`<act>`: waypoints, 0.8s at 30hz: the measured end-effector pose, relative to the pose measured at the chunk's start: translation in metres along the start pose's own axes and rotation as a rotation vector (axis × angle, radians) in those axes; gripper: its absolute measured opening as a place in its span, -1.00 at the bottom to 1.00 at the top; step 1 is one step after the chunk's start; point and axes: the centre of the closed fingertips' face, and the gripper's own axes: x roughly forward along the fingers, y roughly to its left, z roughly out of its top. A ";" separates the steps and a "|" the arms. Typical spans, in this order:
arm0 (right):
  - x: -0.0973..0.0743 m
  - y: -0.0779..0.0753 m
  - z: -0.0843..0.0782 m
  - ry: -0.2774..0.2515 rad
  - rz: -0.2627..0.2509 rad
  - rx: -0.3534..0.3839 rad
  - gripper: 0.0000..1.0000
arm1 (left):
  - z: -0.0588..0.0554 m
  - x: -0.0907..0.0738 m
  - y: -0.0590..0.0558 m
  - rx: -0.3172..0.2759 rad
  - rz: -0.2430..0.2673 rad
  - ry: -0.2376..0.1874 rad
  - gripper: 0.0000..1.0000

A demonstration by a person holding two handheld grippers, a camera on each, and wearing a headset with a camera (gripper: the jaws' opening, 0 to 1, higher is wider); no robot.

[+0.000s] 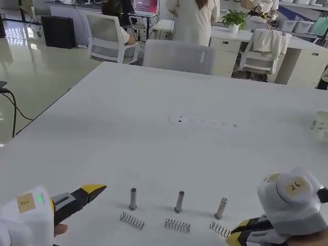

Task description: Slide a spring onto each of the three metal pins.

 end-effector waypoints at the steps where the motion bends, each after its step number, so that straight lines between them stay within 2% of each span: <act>1: -0.001 0.001 0.002 -0.003 0.002 -0.006 -0.84 | 0.000 0.000 -0.001 0.000 -0.002 0.000 0.69; 5: -0.006 0.007 0.009 -0.012 0.013 -0.024 -0.84 | 0.001 0.000 -0.002 0.001 -0.007 -0.002 0.66; 14: -0.015 0.025 0.037 -0.055 0.056 -0.085 -0.85 | 0.007 0.000 -0.008 0.017 -0.032 -0.007 0.51; 24: -0.010 0.043 0.054 -0.037 0.107 -0.167 -0.84 | 0.010 0.004 -0.017 0.042 -0.081 -0.001 0.32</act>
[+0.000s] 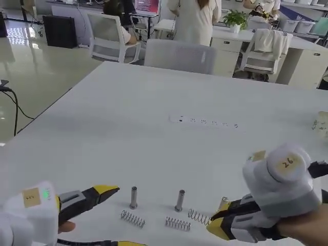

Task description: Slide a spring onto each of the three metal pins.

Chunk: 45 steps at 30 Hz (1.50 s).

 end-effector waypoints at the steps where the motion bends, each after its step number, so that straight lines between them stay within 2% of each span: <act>1: 0.001 0.001 0.002 0.003 0.006 -0.008 -0.85 | -0.001 0.001 -0.001 0.006 -0.009 0.005 0.30; 9: 0.007 0.011 0.015 0.034 0.048 -0.075 -0.84 | 0.002 0.007 -0.003 0.042 -0.054 0.025 0.18; 15: 0.011 0.019 0.021 0.061 0.081 -0.122 -0.84 | 0.001 0.014 -0.010 0.070 -0.109 0.048 0.04; 18: 0.014 0.023 0.023 0.077 0.092 -0.145 -0.84 | -0.001 0.017 -0.015 0.108 -0.138 0.069 -0.01; 25: 0.018 0.032 0.028 0.107 0.124 -0.185 -0.84 | -0.003 0.022 -0.019 0.113 -0.161 0.069 -0.06; 45: 0.024 0.054 0.027 0.180 0.207 -0.219 -0.84 | -0.012 0.031 -0.043 0.173 -0.272 0.096 -0.59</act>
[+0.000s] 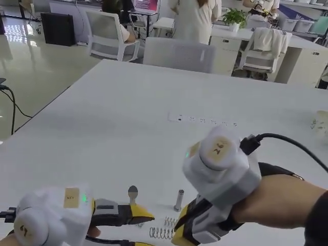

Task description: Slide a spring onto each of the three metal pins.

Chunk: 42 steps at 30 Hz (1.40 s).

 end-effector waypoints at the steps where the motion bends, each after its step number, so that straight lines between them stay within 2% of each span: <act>1: 0.000 0.001 0.000 0.002 0.002 0.000 -0.84 | 0.000 0.000 -0.001 0.002 -0.004 0.003 -0.60; 6: 0.001 0.004 0.002 0.001 0.013 0.001 -0.84 | -0.002 0.002 -0.004 0.017 -0.020 0.013 -0.74; 11: 0.001 0.006 0.002 -0.001 0.020 0.012 -0.84 | -0.002 0.002 -0.004 0.034 -0.016 0.017 -0.89; 16: -0.002 0.006 0.006 -0.020 0.014 0.010 -0.84 | -0.004 0.002 -0.004 0.043 -0.015 0.027 -0.93; 31: -0.010 0.004 0.025 -0.084 -0.002 0.017 -0.84 | -0.003 0.001 -0.002 0.011 -0.005 0.016 -0.94; 42: -0.012 0.007 0.041 -0.114 -0.022 -0.024 -0.84 | 0.000 0.001 -0.002 -0.008 -0.003 0.002 -0.95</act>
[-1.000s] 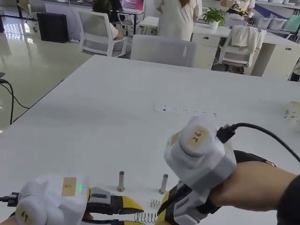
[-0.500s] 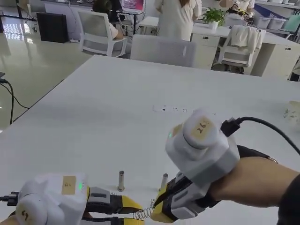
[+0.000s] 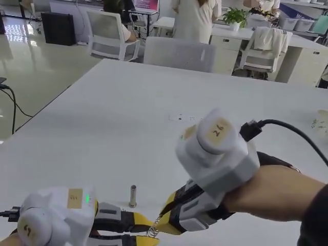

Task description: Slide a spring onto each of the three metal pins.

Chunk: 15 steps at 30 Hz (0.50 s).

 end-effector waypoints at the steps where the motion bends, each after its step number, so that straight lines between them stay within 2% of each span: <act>1: 0.000 0.000 0.001 -0.001 0.001 -0.003 -0.84 | 0.000 0.000 0.000 -0.001 -0.001 -0.001 -0.95; 11: 0.006 0.003 0.001 0.037 0.014 -0.067 -0.84 | -0.002 -0.001 0.000 -0.032 -0.002 -0.002 -0.95; 15: 0.008 0.003 0.000 0.044 0.025 -0.070 -0.82 | -0.001 -0.001 0.000 -0.035 -0.002 -0.010 -0.95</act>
